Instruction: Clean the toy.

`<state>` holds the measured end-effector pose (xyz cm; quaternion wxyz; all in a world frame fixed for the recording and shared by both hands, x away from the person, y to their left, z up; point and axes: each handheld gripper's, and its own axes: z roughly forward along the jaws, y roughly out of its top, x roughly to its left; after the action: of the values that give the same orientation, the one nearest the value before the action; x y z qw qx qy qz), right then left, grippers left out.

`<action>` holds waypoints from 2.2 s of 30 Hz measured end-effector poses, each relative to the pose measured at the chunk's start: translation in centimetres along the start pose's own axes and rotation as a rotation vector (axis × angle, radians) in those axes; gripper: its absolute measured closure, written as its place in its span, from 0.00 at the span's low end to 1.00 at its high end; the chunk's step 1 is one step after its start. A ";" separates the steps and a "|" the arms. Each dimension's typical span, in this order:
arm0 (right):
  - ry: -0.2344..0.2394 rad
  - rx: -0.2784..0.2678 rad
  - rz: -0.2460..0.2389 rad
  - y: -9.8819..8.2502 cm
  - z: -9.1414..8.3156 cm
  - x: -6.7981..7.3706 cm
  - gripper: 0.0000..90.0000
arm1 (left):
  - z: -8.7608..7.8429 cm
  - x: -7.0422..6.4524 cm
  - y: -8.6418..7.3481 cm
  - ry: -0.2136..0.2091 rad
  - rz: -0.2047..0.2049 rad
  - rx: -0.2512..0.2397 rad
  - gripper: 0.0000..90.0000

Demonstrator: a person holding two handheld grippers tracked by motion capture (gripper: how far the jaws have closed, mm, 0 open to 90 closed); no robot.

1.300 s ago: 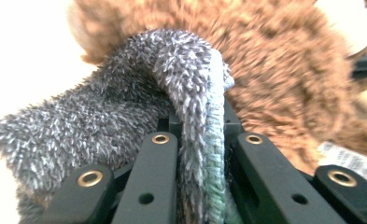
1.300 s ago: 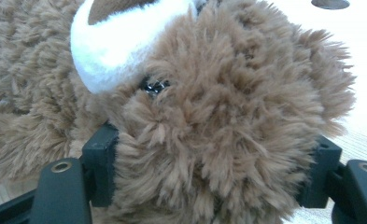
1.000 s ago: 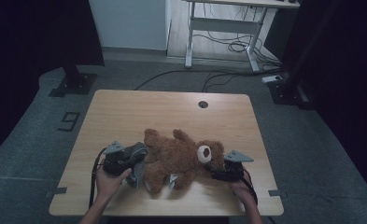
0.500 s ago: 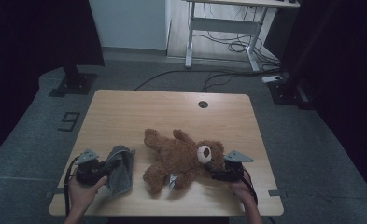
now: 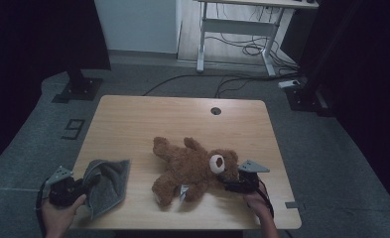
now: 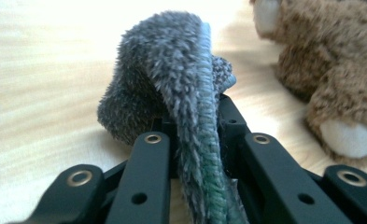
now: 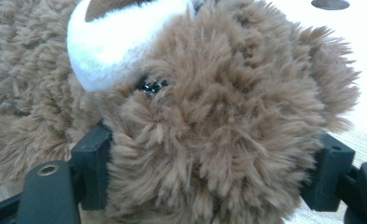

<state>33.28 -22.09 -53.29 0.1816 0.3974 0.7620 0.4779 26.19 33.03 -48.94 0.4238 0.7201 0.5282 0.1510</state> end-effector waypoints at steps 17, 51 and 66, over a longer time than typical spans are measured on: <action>0.005 0.003 -0.014 -0.1 -0.2 0.1 0.22 | 6.1 -2.2 0.3 0.017 0.036 0.120 0.33; -0.036 -0.169 -0.059 0.9 -6.5 1.7 0.11 | 3.0 -8.9 4.1 -0.181 0.201 -0.106 0.18; -0.083 -0.211 -0.028 -1.9 -8.5 2.2 0.15 | 2.2 -9.4 1.1 -0.151 0.219 -0.073 0.19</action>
<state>25.57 -25.77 -50.69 0.2604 0.3851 0.7047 0.5360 24.65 23.62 -47.20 0.4691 0.7669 0.4073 0.1608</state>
